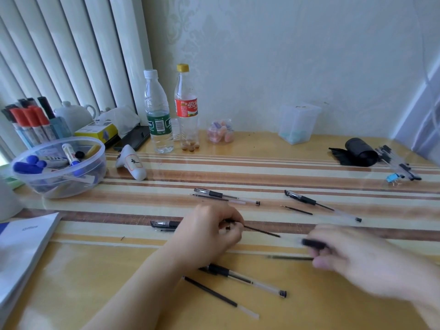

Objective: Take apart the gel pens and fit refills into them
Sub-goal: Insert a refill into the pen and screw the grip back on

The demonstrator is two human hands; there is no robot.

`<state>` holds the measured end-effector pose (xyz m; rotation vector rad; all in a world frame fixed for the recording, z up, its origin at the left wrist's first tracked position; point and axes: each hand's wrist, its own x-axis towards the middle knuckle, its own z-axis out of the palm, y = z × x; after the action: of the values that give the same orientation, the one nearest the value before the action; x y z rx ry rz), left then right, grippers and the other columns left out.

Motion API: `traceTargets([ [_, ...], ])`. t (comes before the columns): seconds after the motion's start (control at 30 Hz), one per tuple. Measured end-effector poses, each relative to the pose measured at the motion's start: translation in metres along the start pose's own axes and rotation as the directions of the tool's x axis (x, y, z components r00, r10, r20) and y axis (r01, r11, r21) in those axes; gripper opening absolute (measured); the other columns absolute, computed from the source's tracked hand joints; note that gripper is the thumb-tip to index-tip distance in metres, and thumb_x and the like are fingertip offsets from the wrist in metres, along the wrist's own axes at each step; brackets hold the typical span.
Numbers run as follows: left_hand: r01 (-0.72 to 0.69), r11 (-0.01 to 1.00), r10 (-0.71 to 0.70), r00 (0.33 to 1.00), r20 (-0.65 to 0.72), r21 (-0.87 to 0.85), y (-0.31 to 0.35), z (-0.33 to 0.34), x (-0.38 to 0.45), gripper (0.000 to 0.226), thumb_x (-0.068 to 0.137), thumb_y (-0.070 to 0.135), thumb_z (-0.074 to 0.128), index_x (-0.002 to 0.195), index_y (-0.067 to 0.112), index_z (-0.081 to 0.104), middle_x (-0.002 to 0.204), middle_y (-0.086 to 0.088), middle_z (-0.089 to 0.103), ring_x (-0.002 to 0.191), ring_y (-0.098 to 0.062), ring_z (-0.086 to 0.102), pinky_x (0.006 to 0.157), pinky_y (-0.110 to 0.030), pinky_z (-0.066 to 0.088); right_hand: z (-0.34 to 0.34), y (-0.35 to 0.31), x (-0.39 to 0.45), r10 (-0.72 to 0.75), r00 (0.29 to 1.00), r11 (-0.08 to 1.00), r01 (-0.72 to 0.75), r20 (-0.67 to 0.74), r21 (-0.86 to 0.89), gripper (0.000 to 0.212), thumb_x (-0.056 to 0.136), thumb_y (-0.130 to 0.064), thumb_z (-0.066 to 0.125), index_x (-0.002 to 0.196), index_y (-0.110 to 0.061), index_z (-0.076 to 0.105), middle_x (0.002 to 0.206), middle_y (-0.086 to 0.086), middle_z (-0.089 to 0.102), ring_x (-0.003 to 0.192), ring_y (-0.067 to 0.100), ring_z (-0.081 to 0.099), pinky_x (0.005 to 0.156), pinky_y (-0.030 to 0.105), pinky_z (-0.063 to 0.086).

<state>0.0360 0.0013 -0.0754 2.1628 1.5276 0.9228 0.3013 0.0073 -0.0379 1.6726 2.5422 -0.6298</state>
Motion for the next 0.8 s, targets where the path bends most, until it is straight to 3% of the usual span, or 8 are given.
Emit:
traceTargets([
  [0.1, -0.196, 0.960, 0.170, 0.976, 0.138, 0.198, 0.002, 0.006, -0.002, 0.017, 0.088, 0.038, 0.055, 0.095, 0.031, 0.068, 0.082, 0.015, 0.063, 0.079, -0.004, 0.050, 0.079, -0.025, 0.045, -0.017, 0.013, -0.004, 0.061, 0.983, 0.973, -0.020, -0.174, 0.230, 0.008, 0.088, -0.043, 0.056, 0.083, -0.038, 0.060, 0.083, -0.015, 0.062, 0.070, 0.008, 0.058, 0.066, 0.024, 0.045],
  [0.2, -0.267, 0.935, 0.224, 0.955, 0.196, 0.233, 0.004, 0.011, -0.003, 0.020, 0.090, 0.043, 0.054, 0.102, 0.034, 0.067, 0.090, 0.016, 0.066, 0.086, -0.006, 0.052, 0.082, -0.026, 0.042, -0.005, 0.005, 0.008, 0.105, 0.945, 0.976, -0.037, -0.309, 0.215, 0.010, 0.093, -0.036, 0.054, 0.084, -0.036, 0.058, 0.076, -0.012, 0.066, 0.063, 0.004, 0.058, 0.056, 0.022, 0.042],
  [0.37, -0.250, 0.943, 0.209, 0.959, 0.189, 0.222, 0.002, 0.008, -0.002, 0.019, 0.085, 0.042, 0.065, 0.100, 0.032, 0.071, 0.087, 0.013, 0.069, 0.082, -0.008, 0.056, 0.077, -0.026, 0.042, 0.020, -0.015, 0.021, 0.031, 0.913, 0.988, 0.033, -0.407, 0.149, 0.016, 0.093, -0.040, 0.052, 0.079, -0.033, 0.052, 0.070, -0.009, 0.063, 0.057, 0.003, 0.051, 0.052, 0.025, 0.038],
  [0.47, -0.192, 0.955, 0.148, 0.969, 0.199, 0.228, 0.001, 0.005, -0.001, 0.022, 0.085, 0.044, 0.065, 0.102, 0.031, 0.072, 0.091, 0.012, 0.071, 0.084, -0.008, 0.058, 0.072, -0.023, 0.038, 0.022, -0.011, 0.023, 0.030, 0.920, 0.995, 0.010, -0.391, 0.101, 0.014, 0.093, -0.042, 0.053, 0.081, -0.034, 0.052, 0.062, -0.009, 0.054, 0.054, 0.005, 0.048, 0.052, 0.027, 0.038],
  [0.57, -0.142, 0.965, 0.094, 0.972, 0.215, 0.220, -0.001, 0.002, -0.001, 0.020, 0.085, 0.042, 0.066, 0.102, 0.033, 0.072, 0.094, 0.012, 0.072, 0.088, -0.007, 0.060, 0.075, -0.027, 0.048, 0.026, -0.004, 0.027, 0.048, 0.949, 0.995, -0.018, -0.310, 0.101, 0.011, 0.091, -0.045, 0.054, 0.082, -0.040, 0.052, 0.074, -0.008, 0.063, 0.066, 0.009, 0.059, 0.063, 0.034, 0.053],
  [0.63, -0.111, 0.970, 0.061, 0.972, 0.227, 0.215, -0.002, 0.002, -0.001, 0.020, 0.086, 0.043, 0.065, 0.102, 0.033, 0.072, 0.096, 0.012, 0.072, 0.089, -0.007, 0.061, 0.077, -0.029, 0.050, 0.028, -0.003, 0.027, 0.045, 0.959, 0.995, -0.017, -0.278, 0.100, 0.010, 0.090, -0.045, 0.057, 0.082, -0.042, 0.052, 0.078, -0.009, 0.066, 0.071, 0.009, 0.062, 0.068, 0.037, 0.055],
  [0.8, -0.154, 0.959, 0.111, 0.977, 0.182, 0.240, 0.004, 0.011, -0.003, 0.022, 0.086, 0.046, 0.063, 0.101, 0.033, 0.072, 0.095, 0.013, 0.074, 0.085, -0.006, 0.062, 0.073, -0.023, 0.045, 0.024, -0.006, 0.027, 0.006, 0.939, 0.981, 0.062, -0.345, 0.186, 0.011, 0.085, -0.038, 0.067, 0.086, -0.047, 0.060, 0.080, -0.018, 0.064, 0.073, -0.007, 0.055, 0.060, 0.022, 0.041],
])
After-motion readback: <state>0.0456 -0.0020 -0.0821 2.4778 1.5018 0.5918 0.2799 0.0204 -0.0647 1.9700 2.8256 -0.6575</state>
